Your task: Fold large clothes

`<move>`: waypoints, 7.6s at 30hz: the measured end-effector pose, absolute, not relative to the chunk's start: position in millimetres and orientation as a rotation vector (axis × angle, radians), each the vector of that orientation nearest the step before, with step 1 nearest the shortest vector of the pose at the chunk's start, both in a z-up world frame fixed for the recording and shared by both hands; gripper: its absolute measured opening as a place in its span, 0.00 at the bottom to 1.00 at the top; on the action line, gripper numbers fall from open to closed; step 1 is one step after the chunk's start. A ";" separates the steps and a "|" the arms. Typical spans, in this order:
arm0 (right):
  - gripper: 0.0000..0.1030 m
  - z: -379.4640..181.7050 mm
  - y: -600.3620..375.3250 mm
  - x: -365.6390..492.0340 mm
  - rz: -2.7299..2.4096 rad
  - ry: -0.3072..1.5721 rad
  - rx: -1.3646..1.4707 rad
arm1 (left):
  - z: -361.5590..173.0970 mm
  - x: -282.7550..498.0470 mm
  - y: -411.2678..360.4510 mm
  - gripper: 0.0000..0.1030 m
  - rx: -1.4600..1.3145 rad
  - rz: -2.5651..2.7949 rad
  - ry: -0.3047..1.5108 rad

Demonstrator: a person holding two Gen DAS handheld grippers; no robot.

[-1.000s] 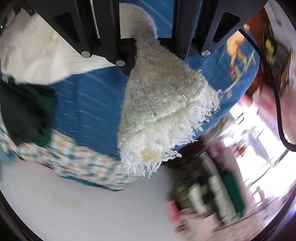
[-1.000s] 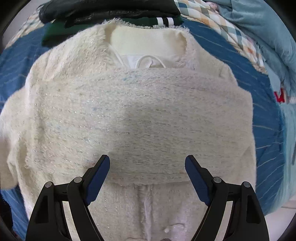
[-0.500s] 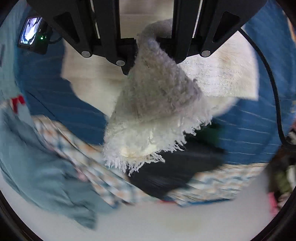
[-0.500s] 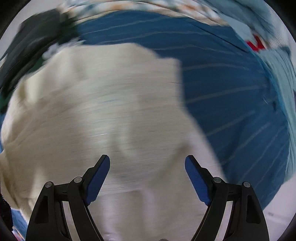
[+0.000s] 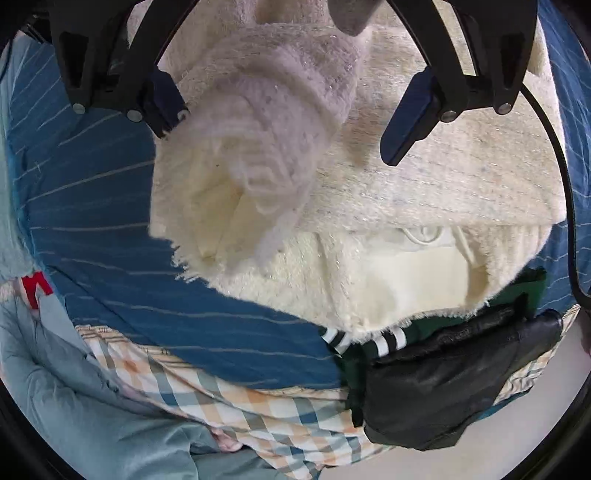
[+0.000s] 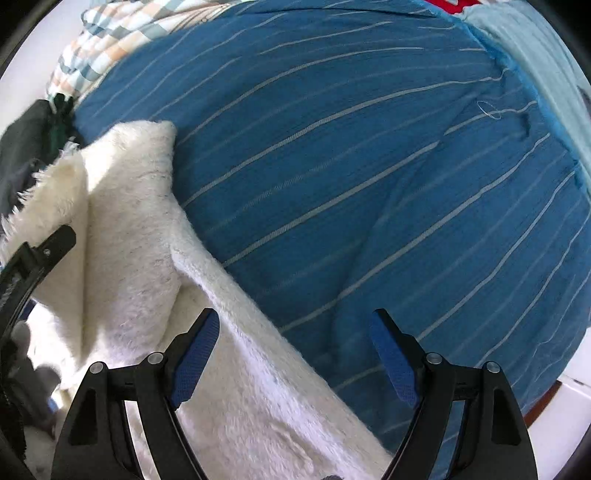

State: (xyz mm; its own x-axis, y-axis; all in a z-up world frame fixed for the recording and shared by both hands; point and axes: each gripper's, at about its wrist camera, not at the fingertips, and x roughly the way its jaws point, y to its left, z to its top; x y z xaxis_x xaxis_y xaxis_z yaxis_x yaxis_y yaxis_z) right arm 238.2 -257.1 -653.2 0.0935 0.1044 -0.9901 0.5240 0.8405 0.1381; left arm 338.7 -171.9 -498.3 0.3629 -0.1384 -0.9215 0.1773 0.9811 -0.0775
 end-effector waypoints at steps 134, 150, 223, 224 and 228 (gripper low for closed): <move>0.69 -669.8 -516.0 357.6 0.184 1.688 -0.213 | -520.3 101.3 -360.1 1.00 0.475 0.686 1.469; 0.71 -694.8 -599.4 388.4 0.251 1.720 0.057 | -563.5 125.1 -332.5 0.13 0.423 0.750 1.438; 0.07 -655.4 -306.6 450.0 0.592 1.419 0.908 | -541.8 56.0 124.3 0.76 -0.478 0.965 1.429; 0.07 -648.8 -325.7 438.6 0.562 1.407 0.936 | -534.3 58.5 123.8 0.76 -0.479 0.967 1.414; 0.07 -628.5 -404.5 382.9 0.423 1.379 1.031 | -505.3 60.3 121.7 0.76 -0.502 0.964 1.364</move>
State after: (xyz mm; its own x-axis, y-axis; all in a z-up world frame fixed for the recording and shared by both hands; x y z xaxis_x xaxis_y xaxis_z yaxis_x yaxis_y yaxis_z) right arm 382.9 -404.5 -628.5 0.2056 0.7767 -0.5954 0.3093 0.5257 0.7925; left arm 60.3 121.7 -505.3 -0.0750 0.2806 -0.9569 -0.8083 0.5448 0.2231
